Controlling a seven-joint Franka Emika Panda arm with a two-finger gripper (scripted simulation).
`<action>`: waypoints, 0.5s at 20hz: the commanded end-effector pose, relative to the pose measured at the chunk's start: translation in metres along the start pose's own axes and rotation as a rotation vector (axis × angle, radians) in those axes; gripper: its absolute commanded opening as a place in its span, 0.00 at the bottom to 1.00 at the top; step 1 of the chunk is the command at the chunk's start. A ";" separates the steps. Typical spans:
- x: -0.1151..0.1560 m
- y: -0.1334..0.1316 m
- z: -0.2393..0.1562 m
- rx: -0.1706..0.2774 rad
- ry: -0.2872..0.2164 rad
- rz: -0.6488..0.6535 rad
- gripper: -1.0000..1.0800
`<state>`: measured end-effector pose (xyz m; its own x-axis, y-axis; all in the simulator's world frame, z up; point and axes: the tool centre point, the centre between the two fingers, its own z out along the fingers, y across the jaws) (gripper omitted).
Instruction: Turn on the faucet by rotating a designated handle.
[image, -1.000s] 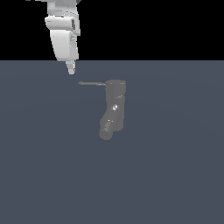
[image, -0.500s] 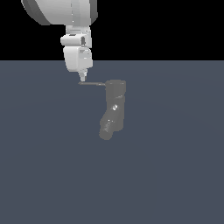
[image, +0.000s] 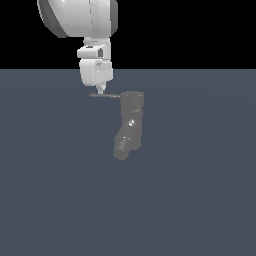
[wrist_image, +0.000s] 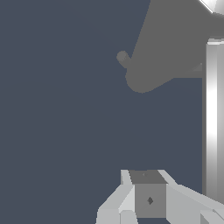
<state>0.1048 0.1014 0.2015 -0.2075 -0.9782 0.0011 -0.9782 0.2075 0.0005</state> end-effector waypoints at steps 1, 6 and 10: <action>0.000 -0.001 0.000 0.001 0.000 0.005 0.00; 0.001 0.004 0.000 0.000 0.000 0.004 0.00; 0.001 0.015 0.000 0.000 0.000 0.004 0.00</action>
<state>0.0939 0.1029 0.2012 -0.2117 -0.9773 0.0008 -0.9773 0.2117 0.0003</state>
